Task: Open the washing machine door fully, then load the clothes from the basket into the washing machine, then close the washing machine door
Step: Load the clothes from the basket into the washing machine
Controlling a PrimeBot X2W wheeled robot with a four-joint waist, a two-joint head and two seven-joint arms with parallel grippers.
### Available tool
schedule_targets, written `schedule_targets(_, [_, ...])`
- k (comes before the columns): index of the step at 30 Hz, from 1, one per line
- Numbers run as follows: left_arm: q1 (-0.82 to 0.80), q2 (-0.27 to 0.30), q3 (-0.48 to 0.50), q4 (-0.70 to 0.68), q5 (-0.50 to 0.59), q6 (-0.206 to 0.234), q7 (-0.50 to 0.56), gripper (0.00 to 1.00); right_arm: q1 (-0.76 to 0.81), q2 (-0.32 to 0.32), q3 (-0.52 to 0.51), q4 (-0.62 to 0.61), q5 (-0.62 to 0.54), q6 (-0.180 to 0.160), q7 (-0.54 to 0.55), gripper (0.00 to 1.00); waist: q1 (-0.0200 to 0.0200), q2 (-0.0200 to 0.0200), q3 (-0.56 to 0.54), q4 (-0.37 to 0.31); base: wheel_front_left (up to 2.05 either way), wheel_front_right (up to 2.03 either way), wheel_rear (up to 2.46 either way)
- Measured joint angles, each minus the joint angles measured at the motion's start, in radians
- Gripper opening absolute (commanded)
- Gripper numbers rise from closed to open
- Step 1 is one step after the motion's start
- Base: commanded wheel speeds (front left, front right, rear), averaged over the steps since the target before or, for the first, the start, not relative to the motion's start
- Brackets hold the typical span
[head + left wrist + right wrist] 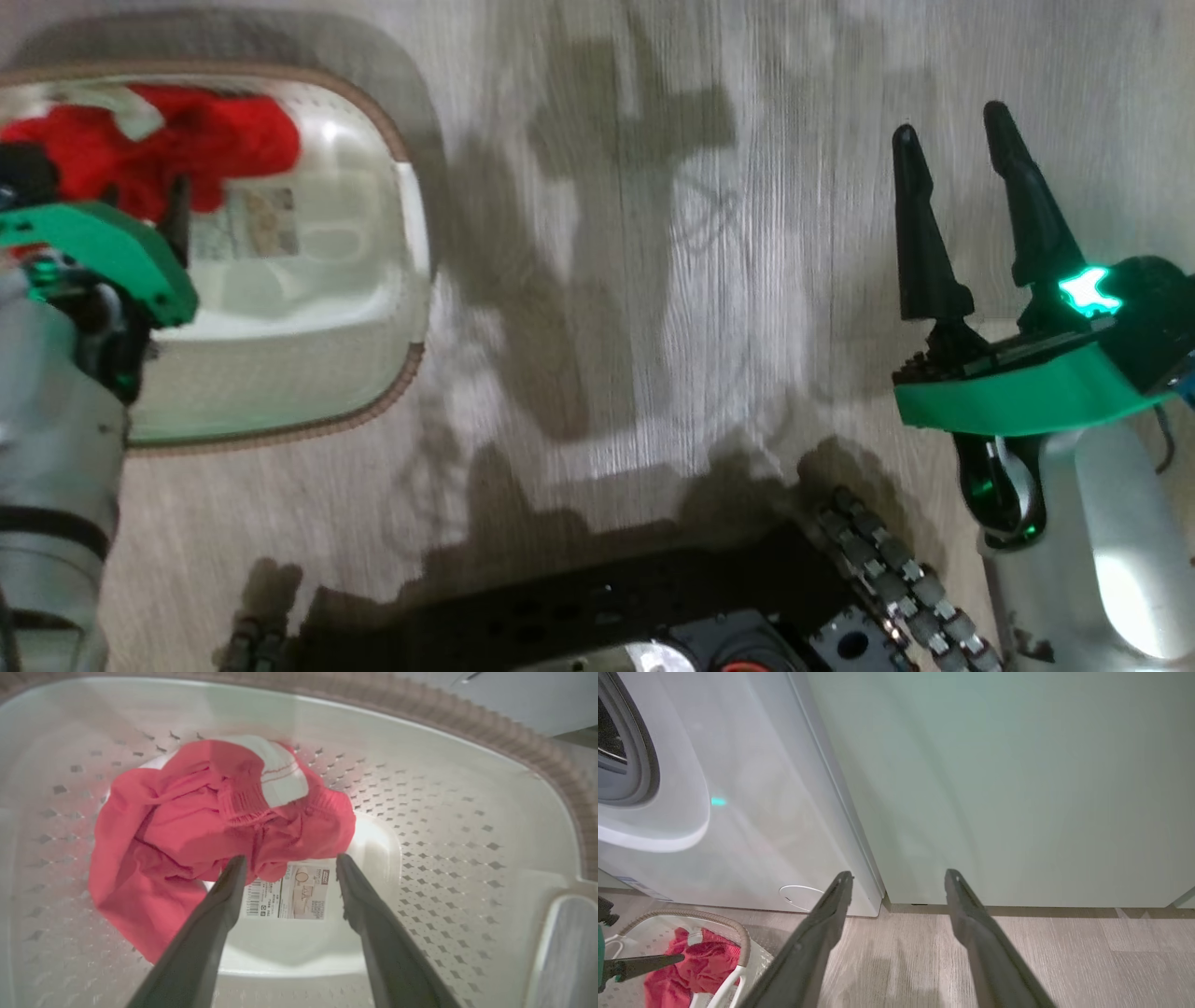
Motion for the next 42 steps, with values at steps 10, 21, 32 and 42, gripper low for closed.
schedule_targets(10, [-0.11, 0.055, 0.004, 0.106, -0.013, -0.009, -0.016, 1.0, -0.012, 0.0, 0.012, -0.025, 0.0, 0.0, -0.01, 1.0, -0.0001, 0.0, 0.135, -0.048, 0.0, 0.0, 0.0])
schedule_targets(21, [-0.164, 0.088, 0.026, 0.157, -0.046, 0.0, -0.042, 0.44, -0.013, 0.0, 0.033, -0.03, 0.001, 0.0, -0.019, 1.0, -0.0002, 0.0, 0.191, -0.087, 0.0, 0.0, 0.0])
schedule_targets(32, [-0.144, 0.073, 0.011, 0.178, -0.049, 0.025, -0.107, 0.0, -0.012, 0.0, 0.03, -0.024, 0.008, 0.0, -0.021, 1.0, -0.0003, 0.0, 0.131, -0.08, 0.0, 0.0, 0.0])
schedule_targets(42, [0.06, 0.001, 0.05, -0.042, -0.027, 0.067, -0.178, 0.0, -0.004, 0.0, -0.002, 0.008, -0.012, 0.0, -0.025, 1.0, -0.0003, 0.0001, -0.029, -0.019, 0.0, 0.0, 0.0])
